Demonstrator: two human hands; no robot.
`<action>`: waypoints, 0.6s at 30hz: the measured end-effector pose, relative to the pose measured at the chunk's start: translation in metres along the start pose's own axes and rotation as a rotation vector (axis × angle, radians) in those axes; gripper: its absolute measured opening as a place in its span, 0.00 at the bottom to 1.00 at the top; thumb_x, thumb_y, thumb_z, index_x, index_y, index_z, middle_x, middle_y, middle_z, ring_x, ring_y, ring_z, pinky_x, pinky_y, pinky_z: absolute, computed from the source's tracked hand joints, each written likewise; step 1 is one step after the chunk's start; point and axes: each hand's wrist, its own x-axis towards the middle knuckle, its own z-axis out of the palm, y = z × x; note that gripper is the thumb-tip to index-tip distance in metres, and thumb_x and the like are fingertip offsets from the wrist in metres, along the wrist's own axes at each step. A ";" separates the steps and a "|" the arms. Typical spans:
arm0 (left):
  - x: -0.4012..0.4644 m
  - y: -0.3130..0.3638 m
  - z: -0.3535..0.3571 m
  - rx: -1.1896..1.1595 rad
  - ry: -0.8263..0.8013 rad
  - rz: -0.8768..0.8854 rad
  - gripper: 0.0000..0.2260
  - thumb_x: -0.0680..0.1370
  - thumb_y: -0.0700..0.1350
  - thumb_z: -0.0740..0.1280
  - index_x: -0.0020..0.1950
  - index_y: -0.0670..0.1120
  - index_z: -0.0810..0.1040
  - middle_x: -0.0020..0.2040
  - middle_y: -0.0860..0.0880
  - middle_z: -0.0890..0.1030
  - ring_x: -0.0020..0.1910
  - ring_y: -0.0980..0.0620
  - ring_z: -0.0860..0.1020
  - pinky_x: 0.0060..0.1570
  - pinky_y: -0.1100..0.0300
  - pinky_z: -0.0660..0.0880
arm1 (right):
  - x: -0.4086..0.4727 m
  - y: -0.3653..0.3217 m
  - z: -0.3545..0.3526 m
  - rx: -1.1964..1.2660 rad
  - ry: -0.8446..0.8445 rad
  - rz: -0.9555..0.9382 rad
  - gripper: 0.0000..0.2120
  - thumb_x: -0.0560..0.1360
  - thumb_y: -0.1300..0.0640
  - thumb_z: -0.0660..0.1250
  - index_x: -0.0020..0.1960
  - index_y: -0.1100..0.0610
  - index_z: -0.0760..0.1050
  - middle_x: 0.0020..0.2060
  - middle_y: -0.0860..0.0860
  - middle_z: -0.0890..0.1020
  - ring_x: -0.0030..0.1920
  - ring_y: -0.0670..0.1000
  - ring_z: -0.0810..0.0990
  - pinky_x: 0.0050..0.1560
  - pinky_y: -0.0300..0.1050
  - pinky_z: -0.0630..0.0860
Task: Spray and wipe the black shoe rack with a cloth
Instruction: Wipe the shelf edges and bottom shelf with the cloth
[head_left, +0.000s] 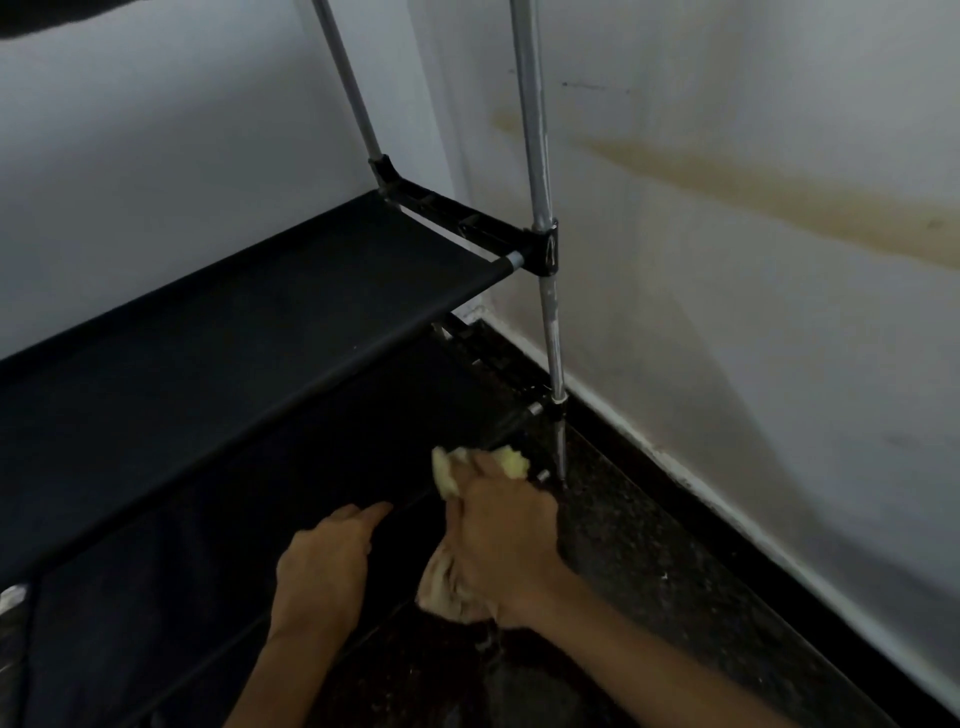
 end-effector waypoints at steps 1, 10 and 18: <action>0.000 0.000 0.001 -0.004 0.000 0.000 0.23 0.78 0.46 0.61 0.72 0.61 0.62 0.58 0.56 0.74 0.50 0.58 0.76 0.45 0.64 0.76 | -0.002 0.001 -0.003 -0.009 -0.044 -0.043 0.21 0.81 0.50 0.52 0.73 0.48 0.61 0.70 0.45 0.64 0.62 0.52 0.72 0.55 0.45 0.68; -0.001 0.000 0.000 -0.034 0.022 -0.009 0.23 0.79 0.44 0.59 0.71 0.61 0.62 0.59 0.58 0.74 0.52 0.58 0.76 0.48 0.62 0.76 | 0.025 0.015 -0.030 -0.073 0.047 0.105 0.17 0.81 0.51 0.51 0.67 0.52 0.67 0.64 0.47 0.70 0.60 0.52 0.72 0.48 0.44 0.67; -0.002 0.004 -0.002 -0.032 0.028 -0.025 0.23 0.79 0.44 0.58 0.71 0.62 0.62 0.59 0.56 0.74 0.51 0.55 0.78 0.48 0.60 0.77 | 0.022 0.013 -0.025 -0.079 0.016 0.043 0.17 0.81 0.51 0.52 0.68 0.51 0.67 0.63 0.47 0.71 0.58 0.53 0.74 0.49 0.45 0.66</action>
